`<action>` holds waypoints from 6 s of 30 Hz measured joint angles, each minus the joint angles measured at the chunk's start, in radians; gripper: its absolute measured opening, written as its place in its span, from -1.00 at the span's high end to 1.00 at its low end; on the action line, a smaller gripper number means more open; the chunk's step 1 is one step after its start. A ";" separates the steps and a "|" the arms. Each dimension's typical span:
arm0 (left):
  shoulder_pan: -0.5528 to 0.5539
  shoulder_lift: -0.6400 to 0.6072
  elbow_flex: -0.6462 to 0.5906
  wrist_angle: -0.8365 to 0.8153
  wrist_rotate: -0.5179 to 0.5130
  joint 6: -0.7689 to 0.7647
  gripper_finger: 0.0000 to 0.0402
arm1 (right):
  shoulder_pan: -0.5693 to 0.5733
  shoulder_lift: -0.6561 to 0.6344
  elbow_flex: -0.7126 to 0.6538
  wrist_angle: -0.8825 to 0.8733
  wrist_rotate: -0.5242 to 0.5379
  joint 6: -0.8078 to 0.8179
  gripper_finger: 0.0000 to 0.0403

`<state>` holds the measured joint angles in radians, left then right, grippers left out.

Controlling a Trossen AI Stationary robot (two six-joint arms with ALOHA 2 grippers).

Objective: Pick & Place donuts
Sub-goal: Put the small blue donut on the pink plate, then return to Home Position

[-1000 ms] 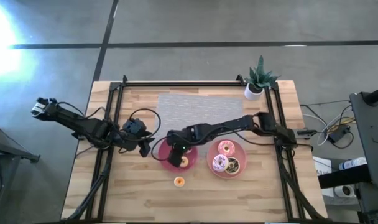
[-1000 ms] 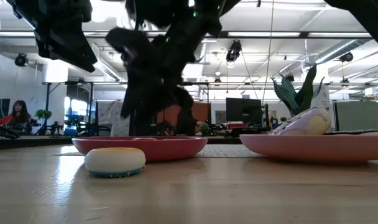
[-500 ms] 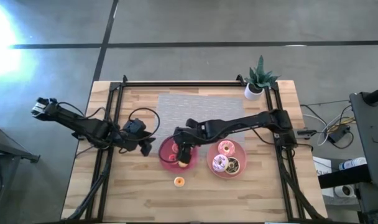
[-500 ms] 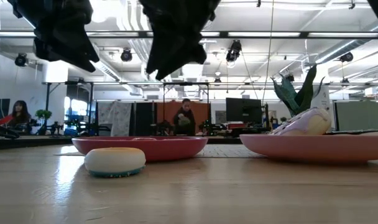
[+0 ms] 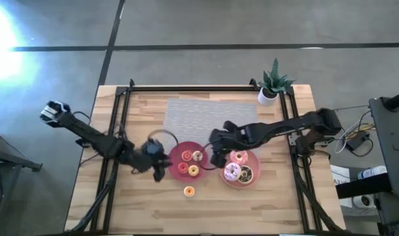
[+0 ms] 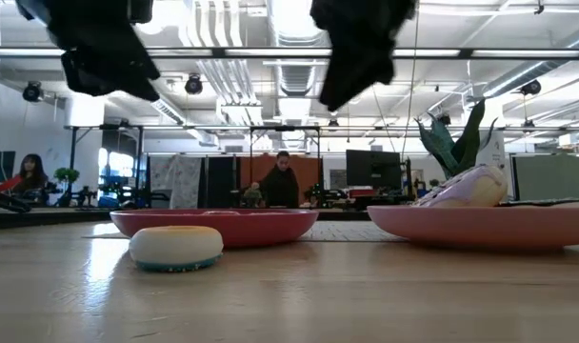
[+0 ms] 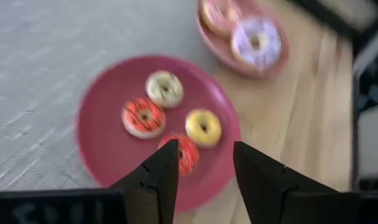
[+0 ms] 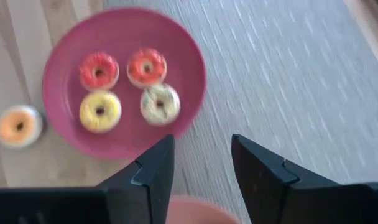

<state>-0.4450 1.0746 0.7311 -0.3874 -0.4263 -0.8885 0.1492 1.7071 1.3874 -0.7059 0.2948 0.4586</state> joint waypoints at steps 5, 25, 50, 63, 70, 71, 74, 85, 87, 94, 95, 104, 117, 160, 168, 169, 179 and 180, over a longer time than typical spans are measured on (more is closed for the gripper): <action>-0.099 0.180 0.056 0.012 -0.010 0.091 0.37 | 0.014 -0.124 -0.159 0.039 0.000 0.068 0.28; -0.185 0.812 0.530 -0.044 0.033 0.339 0.37 | 0.019 -0.303 -0.383 0.061 -0.004 0.131 0.26; -0.172 0.825 0.552 -0.096 0.111 0.055 0.97 | 0.019 -0.307 -0.387 0.059 -0.010 0.111 0.28; -0.049 0.332 0.358 0.196 0.136 0.022 1.00 | 0.110 -0.303 -0.381 0.533 -0.224 -0.433 0.26; 0.070 0.262 0.288 0.362 0.247 0.085 1.00 | 0.126 -0.262 -0.335 0.637 -0.208 -0.638 0.12; 0.079 0.263 0.287 0.379 0.262 0.098 1.00 | 0.125 -0.253 -0.328 0.629 -0.206 -0.638 0.09; 0.110 0.272 0.288 0.428 0.321 0.117 1.00 | 0.126 -0.224 -0.300 0.625 -0.184 -0.637 -0.01; 0.155 0.302 0.280 0.423 0.361 0.128 1.00 | 0.126 -0.156 -0.194 0.556 -0.167 -0.616 -0.11; 0.163 0.303 0.280 0.422 0.360 0.129 1.00 | 0.126 -0.143 -0.180 0.548 -0.185 -0.616 -0.08; 0.171 0.303 0.280 0.387 0.357 0.146 1.00 | 0.125 -0.120 -0.163 0.506 -0.216 -0.579 0.12; 0.171 0.303 0.280 0.384 0.357 0.153 1.00 | 0.125 -0.120 -0.163 0.505 -0.216 -0.572 0.16; 0.173 0.303 0.280 0.385 0.352 0.120 0.99 | 0.124 -0.120 -0.164 0.499 -0.213 -0.562 0.67; 0.162 0.255 0.280 0.135 0.205 0.077 0.38 | 0.036 -0.120 -0.199 0.458 -0.255 -0.285 0.92; -0.160 -0.139 0.280 -0.556 -0.462 -0.119 0.31 | -0.138 0.745 0.773 -0.096 -0.470 0.199 0.44; -0.160 -0.139 0.278 -0.576 -0.450 -0.114 0.31 | -0.137 0.696 0.784 -0.191 -0.259 0.050 0.19; -0.160 -0.137 0.278 -0.575 -0.443 -0.117 0.31 | -0.135 0.676 0.784 -0.206 -0.235 0.018 0.17; -0.159 -0.136 0.278 -0.573 -0.405 -0.133 0.31 | -0.072 0.401 0.548 -0.201 -0.212 -0.231 0.20; -0.159 -0.136 0.278 -0.572 -0.405 -0.134 0.31 | -0.065 0.356 0.483 -0.178 -0.212 -0.232 0.22</action>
<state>-0.6041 0.9386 1.0088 -0.9598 -0.8311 -1.0225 0.0846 2.0636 1.8708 -0.8836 0.0823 0.2270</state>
